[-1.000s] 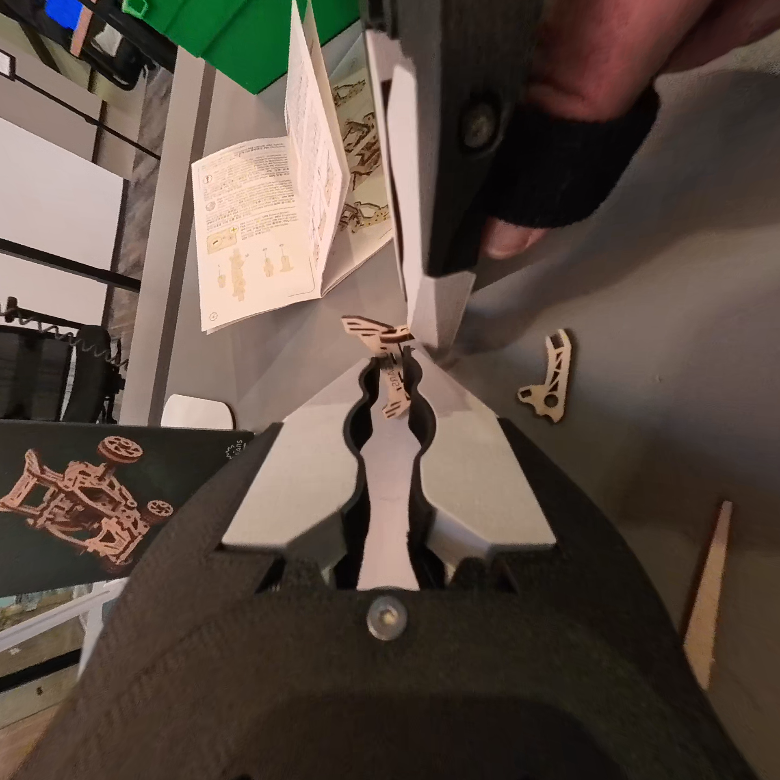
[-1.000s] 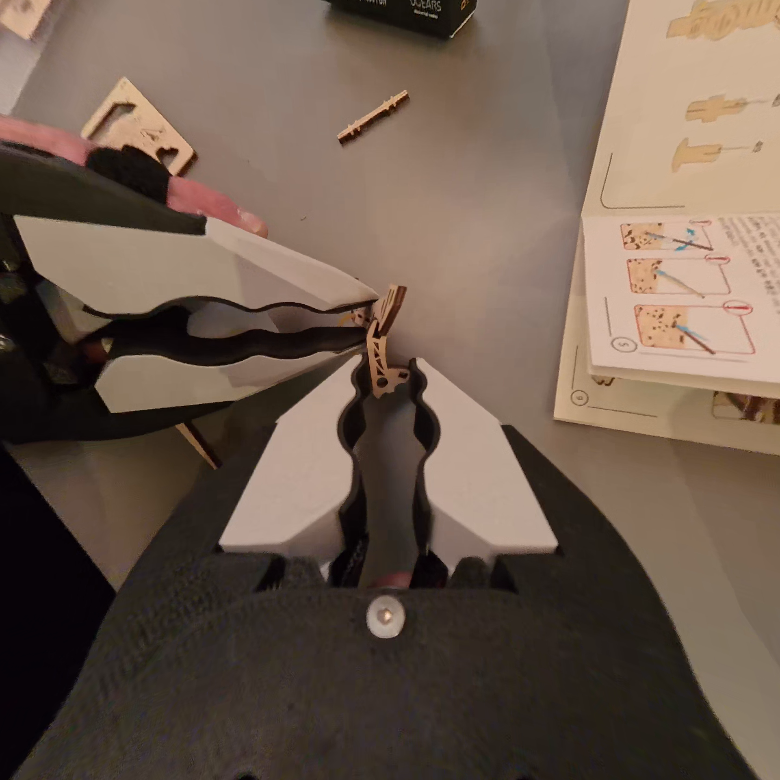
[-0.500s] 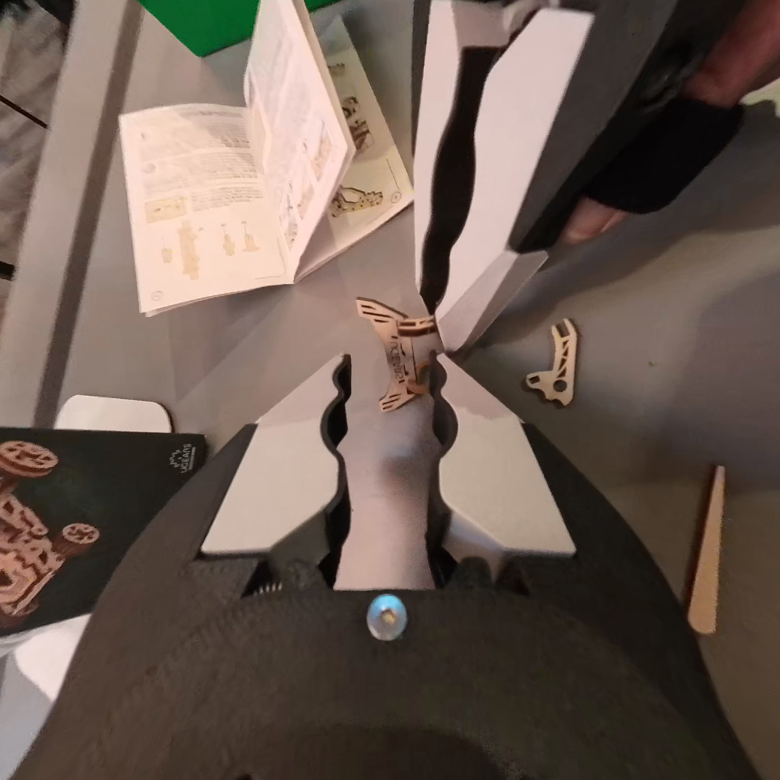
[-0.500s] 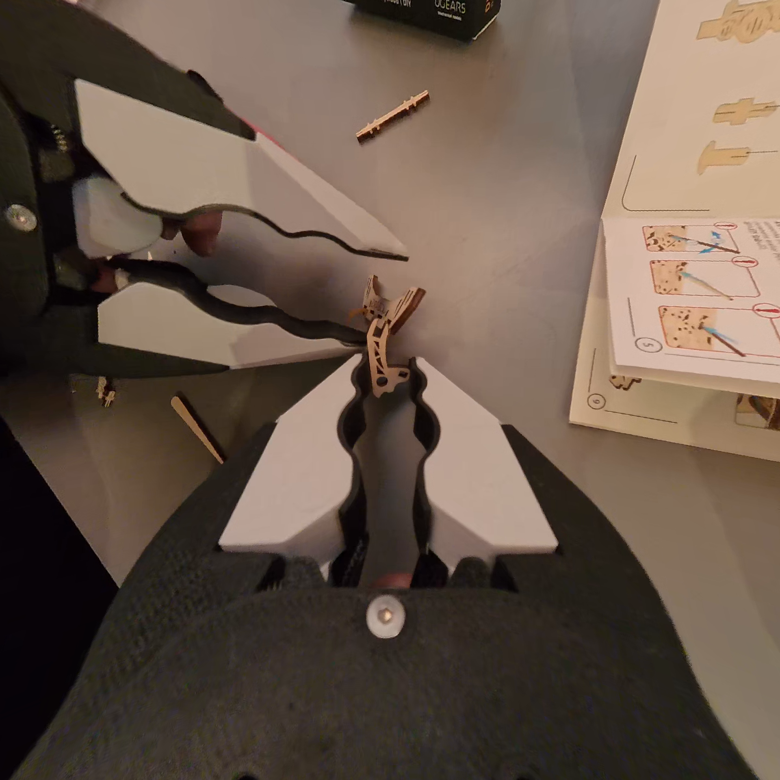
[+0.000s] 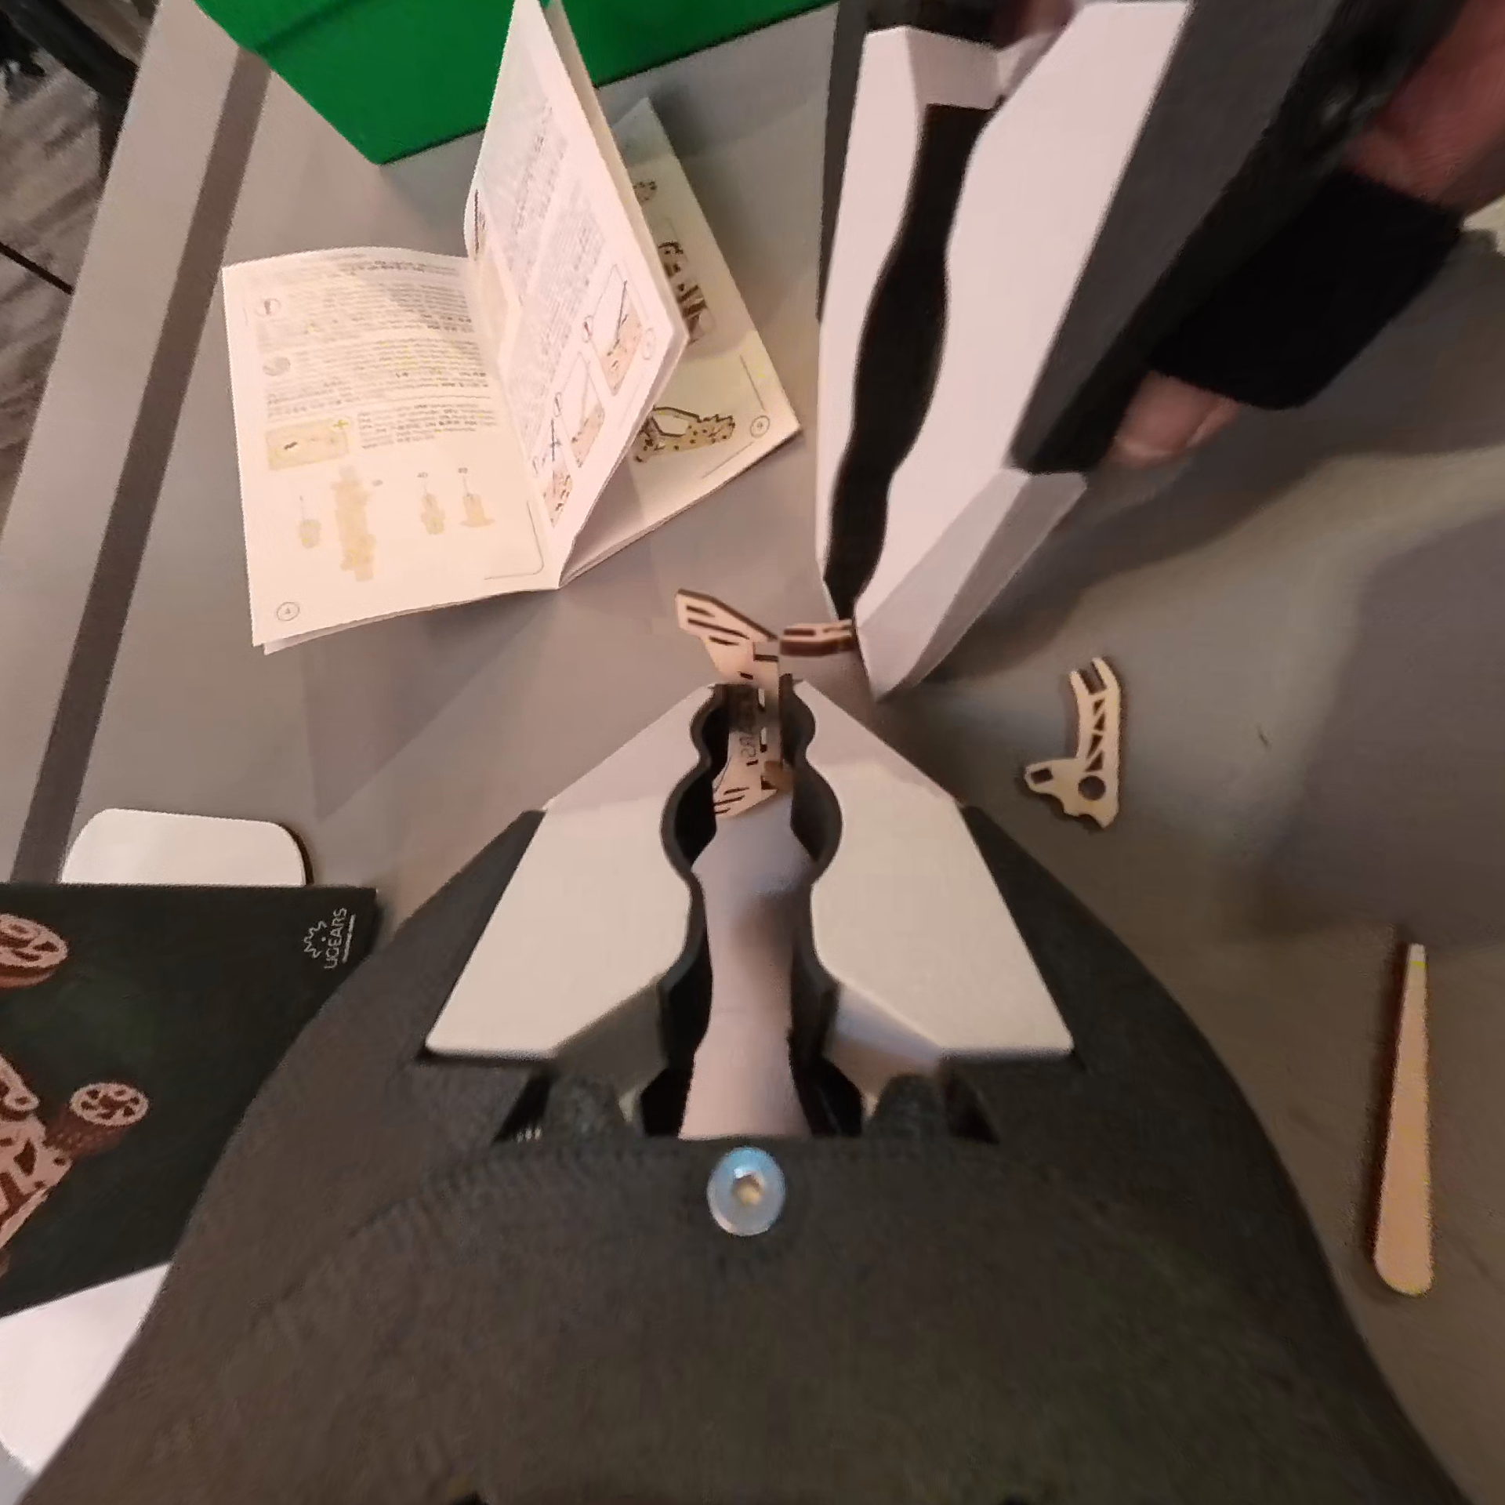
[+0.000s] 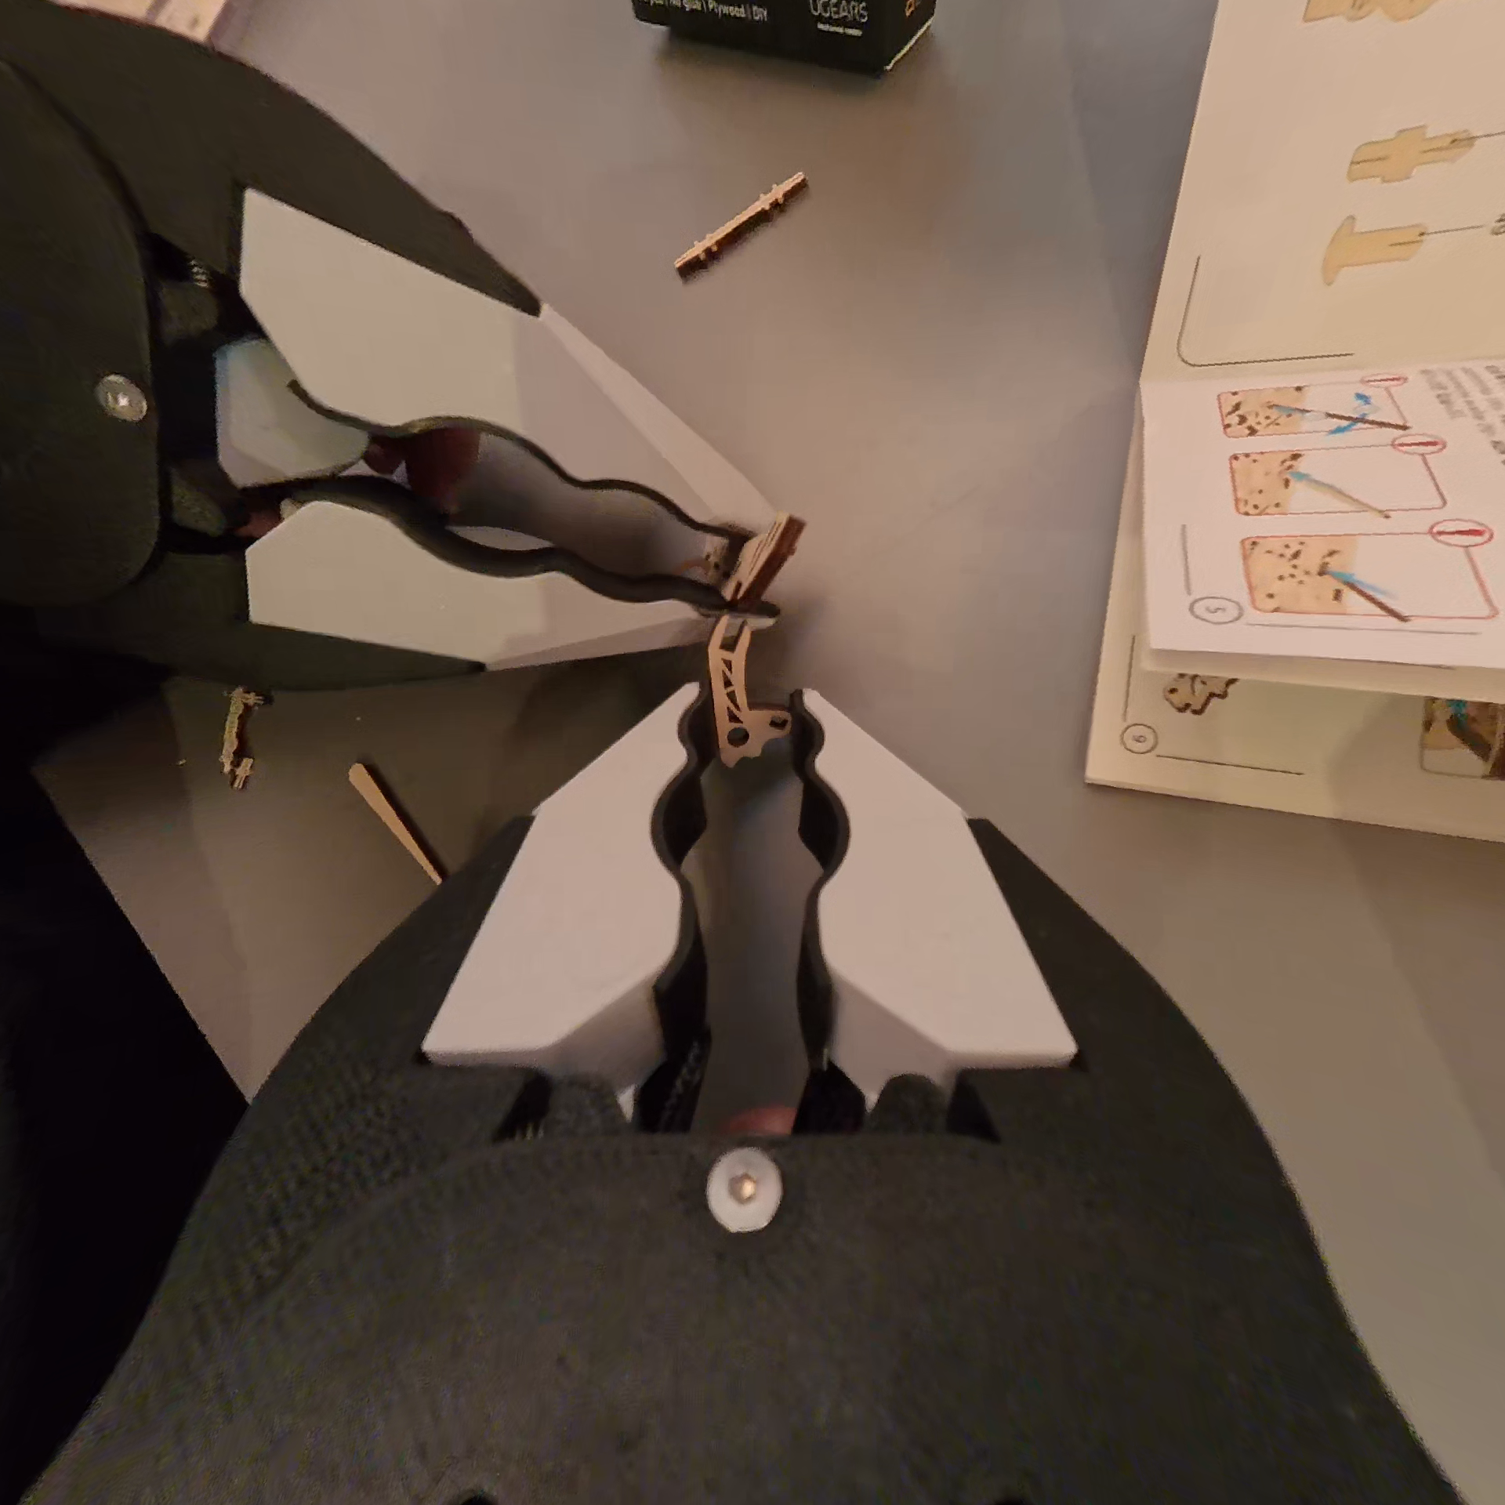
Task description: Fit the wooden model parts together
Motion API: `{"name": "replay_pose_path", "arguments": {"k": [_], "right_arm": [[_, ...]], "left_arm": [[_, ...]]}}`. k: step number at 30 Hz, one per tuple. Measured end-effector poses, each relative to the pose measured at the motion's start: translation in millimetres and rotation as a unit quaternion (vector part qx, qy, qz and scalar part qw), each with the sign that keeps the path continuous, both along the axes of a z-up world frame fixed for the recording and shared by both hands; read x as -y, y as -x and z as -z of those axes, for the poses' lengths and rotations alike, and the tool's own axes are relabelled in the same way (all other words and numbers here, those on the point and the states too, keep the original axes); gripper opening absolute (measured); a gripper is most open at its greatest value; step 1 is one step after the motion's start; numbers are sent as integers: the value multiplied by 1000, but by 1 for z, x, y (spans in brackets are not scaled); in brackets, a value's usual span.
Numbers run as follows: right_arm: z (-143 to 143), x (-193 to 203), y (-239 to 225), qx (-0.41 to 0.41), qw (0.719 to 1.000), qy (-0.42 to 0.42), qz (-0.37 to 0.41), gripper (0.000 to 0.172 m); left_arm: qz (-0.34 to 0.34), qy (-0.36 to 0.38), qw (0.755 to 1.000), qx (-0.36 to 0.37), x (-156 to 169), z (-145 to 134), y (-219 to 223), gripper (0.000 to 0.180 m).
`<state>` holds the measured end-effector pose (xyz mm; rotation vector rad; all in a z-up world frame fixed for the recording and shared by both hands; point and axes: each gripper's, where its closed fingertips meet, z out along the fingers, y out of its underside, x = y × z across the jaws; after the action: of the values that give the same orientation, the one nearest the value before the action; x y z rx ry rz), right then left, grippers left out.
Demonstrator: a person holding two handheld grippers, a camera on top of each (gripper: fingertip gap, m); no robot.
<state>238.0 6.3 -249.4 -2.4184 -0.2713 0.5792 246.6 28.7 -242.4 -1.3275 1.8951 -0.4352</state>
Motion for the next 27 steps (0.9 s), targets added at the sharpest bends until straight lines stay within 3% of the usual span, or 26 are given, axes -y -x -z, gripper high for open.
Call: {"name": "replay_pose_path", "arguments": {"k": [17,27], "right_arm": [[-2,-2,0,-31,999,-6,-8,15],[-9,-3,2,-134,990,16,32,15]], "left_arm": [[8,-43,999,15,3,-2,-3,11],[7,-130,991,28,1,-12,-5,10]]}}
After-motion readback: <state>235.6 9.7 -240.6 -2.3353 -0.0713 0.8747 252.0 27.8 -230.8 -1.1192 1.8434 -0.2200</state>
